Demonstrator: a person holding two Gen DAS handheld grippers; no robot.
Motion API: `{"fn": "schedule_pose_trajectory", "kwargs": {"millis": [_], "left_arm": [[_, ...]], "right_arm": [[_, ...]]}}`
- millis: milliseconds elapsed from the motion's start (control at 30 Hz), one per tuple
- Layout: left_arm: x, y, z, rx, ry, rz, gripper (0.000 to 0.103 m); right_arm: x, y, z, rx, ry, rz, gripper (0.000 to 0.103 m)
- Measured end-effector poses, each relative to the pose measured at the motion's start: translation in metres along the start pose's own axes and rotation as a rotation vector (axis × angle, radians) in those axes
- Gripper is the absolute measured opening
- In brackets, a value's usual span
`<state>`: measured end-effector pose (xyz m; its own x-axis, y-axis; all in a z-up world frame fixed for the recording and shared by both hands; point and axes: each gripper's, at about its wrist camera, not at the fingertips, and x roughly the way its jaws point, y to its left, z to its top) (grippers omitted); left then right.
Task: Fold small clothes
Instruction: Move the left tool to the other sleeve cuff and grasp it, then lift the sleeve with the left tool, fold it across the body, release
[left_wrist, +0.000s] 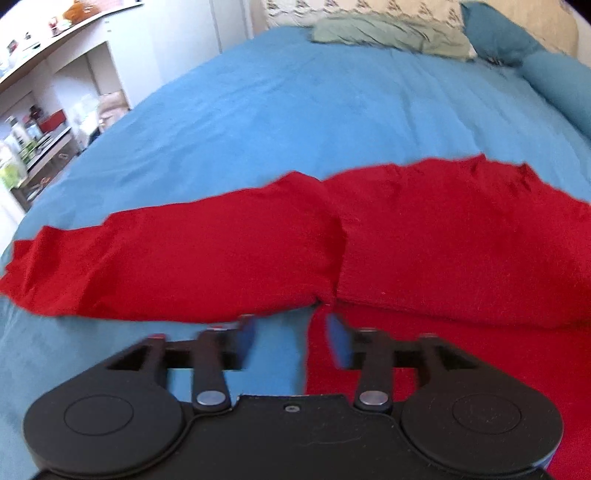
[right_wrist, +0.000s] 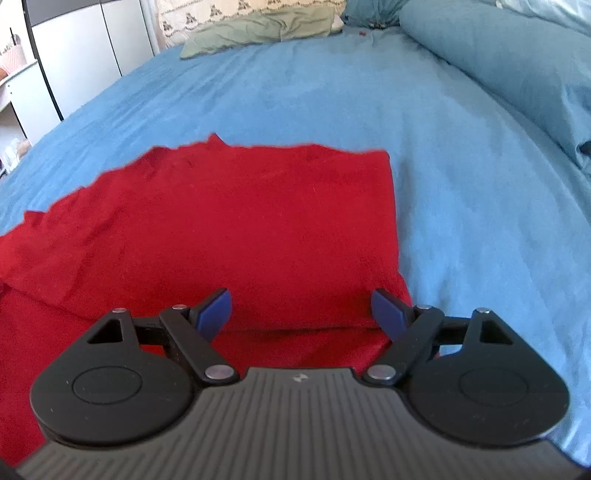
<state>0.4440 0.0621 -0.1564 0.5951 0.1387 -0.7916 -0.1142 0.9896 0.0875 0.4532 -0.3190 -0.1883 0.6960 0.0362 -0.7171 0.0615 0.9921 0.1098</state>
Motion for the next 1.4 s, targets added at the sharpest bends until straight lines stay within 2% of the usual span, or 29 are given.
{"fn": "schedule_pose_trajectory", "kwargs": {"millis": [67, 133, 200, 300, 500, 567, 667, 833, 1067, 1167, 1233, 1300, 1400], "left_arm": [[-0.012, 0.014, 0.003, -0.034, -0.021, -0.001, 0.064], [-0.024, 0.032, 0.008, -0.090, -0.034, -0.002, 0.087], [-0.032, 0.051, 0.013, -0.157, -0.049, 0.002, 0.101], [-0.043, 0.092, 0.017, -0.257, -0.077, 0.013, 0.101], [-0.037, 0.183, 0.016, -0.431, -0.080, 0.114, 0.101], [-0.029, 0.218, 0.011, -0.492, -0.080, 0.131, 0.098], [-0.014, 0.256, 0.001, -0.557, -0.058, 0.141, 0.088], [0.016, 0.284, -0.011, -0.620, -0.029, 0.112, 0.060], [0.039, 0.293, -0.009, -0.643, -0.061, 0.122, 0.053], [0.050, 0.297, -0.004, -0.632, -0.058, 0.162, 0.033], [0.052, 0.296, 0.000, -0.616, -0.056, 0.175, 0.012], [0.049, 0.294, 0.005, -0.596, -0.053, 0.182, 0.007], [0.036, 0.282, 0.017, -0.541, -0.086, 0.202, 0.006]], "right_arm": [[-0.014, 0.009, 0.007, -0.009, -0.020, 0.015, 0.099], [-0.029, 0.022, 0.016, -0.032, -0.035, 0.021, 0.100], [-0.040, 0.036, 0.024, -0.040, -0.034, 0.047, 0.102], [-0.054, 0.062, 0.034, -0.038, -0.027, 0.089, 0.103], [-0.056, 0.114, 0.035, -0.031, 0.002, 0.137, 0.103], [-0.053, 0.130, 0.031, -0.022, 0.010, 0.144, 0.103], [-0.044, 0.152, 0.025, -0.024, 0.011, 0.153, 0.103], [-0.030, 0.183, 0.012, -0.044, 0.013, 0.151, 0.103], [-0.018, 0.200, 0.002, -0.053, 0.003, 0.160, 0.103], [-0.015, 0.197, 0.001, -0.044, -0.001, 0.153, 0.103], [-0.014, 0.194, 0.002, -0.031, -0.003, 0.144, 0.103], [-0.014, 0.189, 0.001, -0.021, -0.005, 0.130, 0.103], [-0.015, 0.178, 0.002, 0.003, -0.010, 0.107, 0.103]]}}
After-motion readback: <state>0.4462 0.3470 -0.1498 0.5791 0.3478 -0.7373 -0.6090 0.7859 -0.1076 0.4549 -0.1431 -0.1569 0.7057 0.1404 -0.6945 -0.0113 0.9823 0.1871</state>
